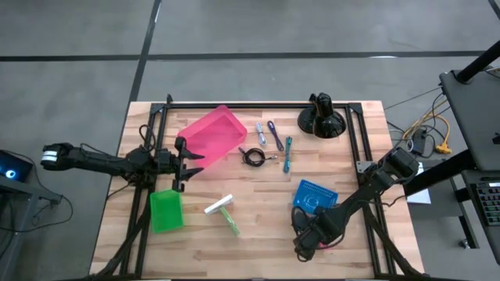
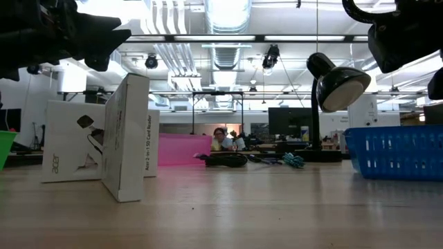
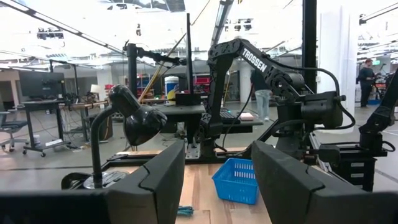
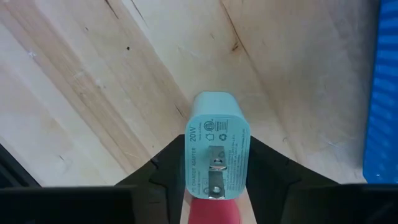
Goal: Pick and place items into bin
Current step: Put the blue charger adapter into the green bin
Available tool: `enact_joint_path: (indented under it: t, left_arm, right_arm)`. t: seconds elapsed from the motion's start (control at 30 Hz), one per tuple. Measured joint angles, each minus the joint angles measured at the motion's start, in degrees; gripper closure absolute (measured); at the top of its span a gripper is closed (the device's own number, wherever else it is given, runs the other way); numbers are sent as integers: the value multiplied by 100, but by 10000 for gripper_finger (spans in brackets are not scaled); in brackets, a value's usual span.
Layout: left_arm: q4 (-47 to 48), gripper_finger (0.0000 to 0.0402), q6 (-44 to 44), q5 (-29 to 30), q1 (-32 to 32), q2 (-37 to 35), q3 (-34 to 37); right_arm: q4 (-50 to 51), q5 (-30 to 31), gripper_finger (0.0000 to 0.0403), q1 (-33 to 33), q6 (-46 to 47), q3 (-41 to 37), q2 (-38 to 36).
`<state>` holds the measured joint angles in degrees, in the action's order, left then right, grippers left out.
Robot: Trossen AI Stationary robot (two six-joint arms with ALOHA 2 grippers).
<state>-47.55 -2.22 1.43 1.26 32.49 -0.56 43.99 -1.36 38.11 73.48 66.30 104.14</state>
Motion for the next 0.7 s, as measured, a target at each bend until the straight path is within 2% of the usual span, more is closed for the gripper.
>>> enact_joint_path:
  t: [0.5, 0.7]
  left_arm:
    - [0, 230, 0, -4, 0, 0, -2]
    - [0, 230, 1, -7, 0, 0, -1]
  right_arm:
    - [2, 5, 290, 0, 457, 33, -2]
    - [16, 279, 290, 0, 541, 155, 2]
